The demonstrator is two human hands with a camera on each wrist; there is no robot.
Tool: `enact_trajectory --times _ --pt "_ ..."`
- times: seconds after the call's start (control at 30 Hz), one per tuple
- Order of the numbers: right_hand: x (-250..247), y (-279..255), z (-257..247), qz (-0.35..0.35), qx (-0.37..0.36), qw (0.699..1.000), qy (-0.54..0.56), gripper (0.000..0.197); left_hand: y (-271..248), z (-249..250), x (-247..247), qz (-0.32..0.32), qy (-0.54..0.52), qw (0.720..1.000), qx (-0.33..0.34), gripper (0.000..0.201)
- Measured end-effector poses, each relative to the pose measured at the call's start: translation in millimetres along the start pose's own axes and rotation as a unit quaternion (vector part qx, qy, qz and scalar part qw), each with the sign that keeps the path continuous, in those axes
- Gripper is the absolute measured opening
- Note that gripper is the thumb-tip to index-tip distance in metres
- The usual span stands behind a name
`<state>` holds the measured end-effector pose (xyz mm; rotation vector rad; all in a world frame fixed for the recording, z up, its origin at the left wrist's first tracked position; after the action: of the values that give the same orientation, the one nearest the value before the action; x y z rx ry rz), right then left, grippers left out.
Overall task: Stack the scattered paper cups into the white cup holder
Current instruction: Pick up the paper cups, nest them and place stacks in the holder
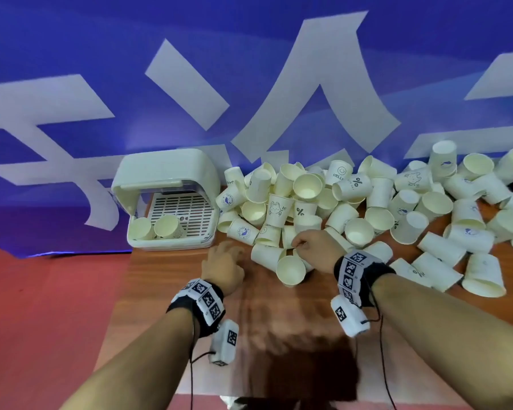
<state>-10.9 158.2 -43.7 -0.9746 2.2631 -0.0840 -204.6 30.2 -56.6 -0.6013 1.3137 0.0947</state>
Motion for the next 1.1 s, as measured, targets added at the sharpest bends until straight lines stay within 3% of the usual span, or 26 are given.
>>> enact_trajectory --times 0.1,0.27,0.6,0.7,0.8,0.9,1.0,1.1 --pt "8 -1 15 -0.008 -0.009 1.000 0.000 0.025 -3 1 18 -0.022 0.006 0.999 -0.033 0.055" --pt "15 -6 36 -0.018 -0.033 0.999 0.010 0.023 1 -4 42 -0.041 0.014 0.997 -0.067 0.049" --pt "21 -9 50 -0.049 -0.054 0.997 -0.015 0.033 2 -20 60 -0.020 0.025 0.996 -0.089 0.052" --pt "26 -10 49 -0.071 -0.069 0.994 -0.043 0.039 -1 -21 58 0.001 -0.001 0.996 -0.084 0.043" --pt "37 -11 49 -0.126 -0.065 0.984 -0.111 0.043 -1 -27 53 0.042 -0.098 0.988 -0.108 0.037" --pt "45 -11 56 -0.151 -0.045 0.976 -0.151 0.045 -3 -35 54 0.061 -0.277 0.945 -0.162 0.038" --pt "47 -5 57 -0.130 -0.042 0.977 -0.162 0.030 -6 -36 64 0.021 -0.470 0.856 -0.216 0.037" --pt "47 0 52 -0.117 -0.039 0.979 -0.162 0.015 -5 -38 72 0.000 -0.541 0.804 -0.246 0.029"
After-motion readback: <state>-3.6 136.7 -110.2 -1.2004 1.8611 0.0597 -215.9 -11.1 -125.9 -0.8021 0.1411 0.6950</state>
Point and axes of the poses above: each hand's wrist, its own y-axis towards the middle knuckle, its own x-axis out of the palm, z = x × y, the point moved 7 cm from there along y, towards the middle knuckle, and after that the axes turned 9 degrees about y, right-handed, at the moved point
